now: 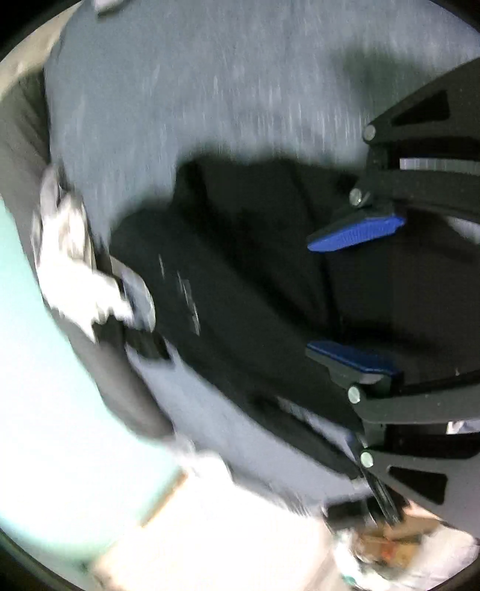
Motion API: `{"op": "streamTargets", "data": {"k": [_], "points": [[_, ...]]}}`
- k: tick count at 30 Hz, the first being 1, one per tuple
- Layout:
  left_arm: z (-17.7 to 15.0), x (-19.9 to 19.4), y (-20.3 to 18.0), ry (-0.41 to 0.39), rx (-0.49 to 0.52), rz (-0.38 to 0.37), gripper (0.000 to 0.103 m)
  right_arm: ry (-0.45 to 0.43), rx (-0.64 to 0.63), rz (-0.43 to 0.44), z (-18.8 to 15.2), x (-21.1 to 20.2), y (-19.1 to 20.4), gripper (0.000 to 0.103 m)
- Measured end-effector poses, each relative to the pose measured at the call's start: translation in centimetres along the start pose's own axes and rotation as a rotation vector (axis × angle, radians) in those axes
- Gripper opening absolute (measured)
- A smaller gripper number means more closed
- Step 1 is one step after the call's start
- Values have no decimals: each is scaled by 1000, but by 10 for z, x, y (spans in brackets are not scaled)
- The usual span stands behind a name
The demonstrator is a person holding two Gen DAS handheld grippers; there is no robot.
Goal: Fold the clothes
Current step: 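Grasp the sweatshirt body with the right tool near the left tool, then pull the second black sleeve outward across the bed with the right tool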
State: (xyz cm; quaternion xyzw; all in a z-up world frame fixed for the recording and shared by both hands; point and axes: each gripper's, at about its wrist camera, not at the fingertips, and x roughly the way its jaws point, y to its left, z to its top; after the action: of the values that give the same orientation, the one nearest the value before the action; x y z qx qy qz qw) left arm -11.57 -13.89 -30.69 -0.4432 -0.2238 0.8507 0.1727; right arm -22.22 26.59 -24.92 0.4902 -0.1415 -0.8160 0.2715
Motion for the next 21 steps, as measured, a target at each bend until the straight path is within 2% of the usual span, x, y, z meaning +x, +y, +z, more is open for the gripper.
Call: {"op": "streamTargets", "data": {"k": [3, 5, 10, 11, 12, 13, 14, 15, 21], "points": [[-1, 0, -2, 1, 3, 0, 32, 10, 89, -112, 2, 0, -33, 52], [-1, 0, -2, 2, 9, 5, 32, 38, 131, -125, -1, 9, -46, 52], [-2, 1, 0, 5, 6, 12, 32, 115, 109, -138, -11, 41, -46, 52], [-1, 0, 1, 5, 5, 14, 32, 123, 103, -140, -12, 46, -45, 45], [-1, 0, 1, 5, 4, 16, 32, 128, 95, -151, -13, 51, -42, 35], [-1, 0, 2, 5, 4, 17, 32, 135, 89, -168, -13, 54, -41, 31], [-1, 0, 3, 5, 4, 18, 32, 142, 83, -186, -14, 57, -40, 16], [0, 0, 4, 5, 3, 19, 32, 151, 71, -195, -14, 59, -38, 9], [1, 1, 5, 4, 3, 23, 32, 104, -10, -207, -2, 41, -23, 7]]}}
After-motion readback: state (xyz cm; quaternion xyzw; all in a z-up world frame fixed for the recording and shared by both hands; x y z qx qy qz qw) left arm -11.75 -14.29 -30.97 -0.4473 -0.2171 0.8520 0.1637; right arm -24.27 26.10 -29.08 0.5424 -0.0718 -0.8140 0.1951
